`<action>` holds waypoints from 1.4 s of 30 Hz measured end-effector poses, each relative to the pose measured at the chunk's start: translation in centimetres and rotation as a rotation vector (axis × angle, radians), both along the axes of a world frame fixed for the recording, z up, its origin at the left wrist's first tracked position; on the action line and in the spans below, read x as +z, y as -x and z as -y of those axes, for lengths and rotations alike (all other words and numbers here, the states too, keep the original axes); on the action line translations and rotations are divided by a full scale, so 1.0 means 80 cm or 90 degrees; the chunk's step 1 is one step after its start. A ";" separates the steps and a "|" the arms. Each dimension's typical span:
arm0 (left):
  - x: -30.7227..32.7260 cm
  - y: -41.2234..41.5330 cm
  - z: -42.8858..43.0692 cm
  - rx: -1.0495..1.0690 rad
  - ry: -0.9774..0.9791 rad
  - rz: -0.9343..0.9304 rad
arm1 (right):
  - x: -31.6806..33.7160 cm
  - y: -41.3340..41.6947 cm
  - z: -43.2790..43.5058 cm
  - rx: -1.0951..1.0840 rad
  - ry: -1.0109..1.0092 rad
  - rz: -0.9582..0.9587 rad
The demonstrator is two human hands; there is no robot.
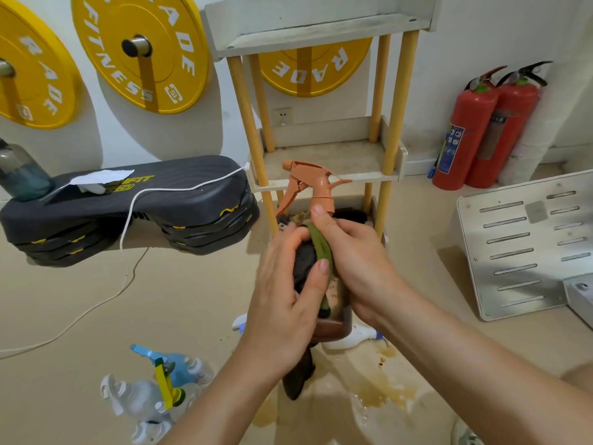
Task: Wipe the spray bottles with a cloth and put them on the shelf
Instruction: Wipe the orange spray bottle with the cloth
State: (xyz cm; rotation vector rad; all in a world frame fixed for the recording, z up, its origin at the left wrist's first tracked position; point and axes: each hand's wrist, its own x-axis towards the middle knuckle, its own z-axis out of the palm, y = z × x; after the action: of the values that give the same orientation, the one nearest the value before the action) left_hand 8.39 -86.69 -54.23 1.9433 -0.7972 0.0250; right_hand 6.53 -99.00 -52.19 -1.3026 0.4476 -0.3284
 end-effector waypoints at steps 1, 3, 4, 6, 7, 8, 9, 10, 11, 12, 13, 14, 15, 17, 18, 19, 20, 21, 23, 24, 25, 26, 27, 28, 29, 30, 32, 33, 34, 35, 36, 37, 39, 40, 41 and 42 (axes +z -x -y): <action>0.002 0.001 0.001 0.041 -0.039 0.071 | 0.002 0.000 0.001 -0.016 -0.021 0.007; 0.008 0.004 0.003 0.103 -0.097 0.187 | 0.003 -0.001 0.003 -0.043 -0.042 0.021; 0.013 0.005 0.003 0.110 -0.095 0.210 | 0.003 -0.002 0.003 -0.048 -0.045 0.027; 0.023 0.003 -0.001 0.110 -0.027 0.192 | 0.004 -0.004 0.001 -0.048 -0.041 0.037; 0.026 -0.005 -0.005 0.118 0.030 0.125 | 0.002 -0.005 0.001 -0.051 -0.017 0.039; 0.032 -0.015 -0.011 0.124 0.091 0.011 | 0.000 -0.007 0.002 -0.058 0.036 0.040; 0.037 -0.025 -0.018 0.113 0.154 -0.120 | -0.002 -0.008 0.004 -0.066 0.112 0.041; 0.039 -0.035 -0.026 0.101 0.195 -0.218 | -0.002 -0.008 0.007 -0.071 0.199 0.037; 0.041 -0.041 -0.032 0.092 0.193 -0.253 | -0.003 -0.008 0.010 -0.073 0.284 0.021; 0.043 -0.044 -0.036 0.087 0.162 -0.241 | -0.002 -0.007 0.013 -0.075 0.352 0.005; 0.042 -0.046 -0.038 0.091 0.106 -0.186 | -0.001 -0.006 0.016 -0.078 0.401 -0.002; 0.042 -0.048 -0.040 0.100 0.036 -0.089 | -0.001 -0.005 0.019 -0.082 0.435 0.000; 0.044 -0.048 -0.042 0.109 -0.038 0.020 | 0.000 -0.005 0.020 -0.087 0.455 0.004; 0.050 -0.051 -0.045 0.099 -0.127 0.128 | 0.000 -0.006 0.022 -0.098 0.461 0.003; 0.052 -0.052 -0.047 0.082 -0.140 0.099 | 0.001 -0.007 0.023 -0.101 0.455 0.007; 0.053 -0.052 -0.048 0.073 -0.142 0.031 | 0.001 -0.008 0.022 -0.101 0.452 0.013; 0.054 -0.052 -0.047 0.075 -0.122 -0.067 | 0.003 -0.008 0.021 -0.099 0.451 0.021; 0.054 -0.050 -0.043 0.085 -0.085 -0.171 | 0.002 -0.008 0.020 -0.099 0.455 0.029; 0.055 -0.045 -0.034 0.116 0.018 -0.327 | -0.001 -0.008 0.014 -0.098 0.459 0.036; 0.055 -0.042 -0.029 0.125 0.070 -0.375 | -0.004 -0.007 0.009 -0.095 0.456 0.034; 0.054 -0.039 -0.024 0.125 0.120 -0.416 | -0.007 -0.007 0.002 -0.093 0.447 0.031; 0.054 -0.036 -0.021 0.118 0.163 -0.454 | -0.011 -0.006 -0.004 -0.089 0.437 0.025; 0.053 -0.034 -0.018 0.105 0.189 -0.479 | -0.013 -0.005 -0.011 -0.085 0.423 0.017; 0.052 -0.031 -0.017 0.083 0.194 -0.488 | -0.015 -0.005 -0.017 -0.076 0.398 0.007; 0.052 -0.029 -0.017 0.053 0.183 -0.481 | -0.017 -0.005 -0.021 -0.067 0.350 -0.009; 0.051 -0.027 -0.017 0.023 0.161 -0.463 | -0.018 -0.005 -0.021 -0.057 0.280 -0.029; 0.053 -0.026 -0.022 -0.035 0.108 -0.413 | -0.018 -0.006 -0.017 -0.032 0.117 -0.063; 0.055 -0.025 -0.025 -0.065 0.085 -0.376 | -0.018 -0.005 -0.014 -0.019 0.056 -0.071; 0.057 -0.024 -0.028 -0.097 0.060 -0.328 | -0.016 -0.004 -0.012 -0.008 0.014 -0.070; 0.058 -0.022 -0.032 -0.120 0.026 -0.268 | -0.013 -0.002 -0.011 -0.001 -0.018 -0.067; 0.058 -0.021 -0.035 -0.133 -0.022 -0.189 | -0.011 -0.001 -0.012 0.005 -0.041 -0.064; 0.059 -0.019 -0.037 -0.134 -0.079 -0.095 | -0.009 -0.001 -0.014 0.008 -0.058 -0.062; 0.058 -0.016 -0.038 -0.122 -0.164 0.088 | -0.010 -0.003 -0.018 0.011 -0.085 -0.058; 0.061 -0.013 -0.036 -0.117 -0.181 0.145 | -0.010 -0.003 -0.020 0.011 -0.098 -0.061; 0.063 -0.010 -0.034 -0.119 -0.199 0.181 | -0.010 -0.003 -0.021 0.011 -0.114 -0.062; 0.064 -0.006 -0.033 -0.124 -0.229 0.215 | -0.010 -0.003 -0.021 0.011 -0.135 -0.061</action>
State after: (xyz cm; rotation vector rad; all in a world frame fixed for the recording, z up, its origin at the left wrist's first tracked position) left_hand 8.90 -84.07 -49.14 2.2210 -1.2838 0.1007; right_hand 6.79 -97.28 -53.00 -1.1173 0.5377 -0.1979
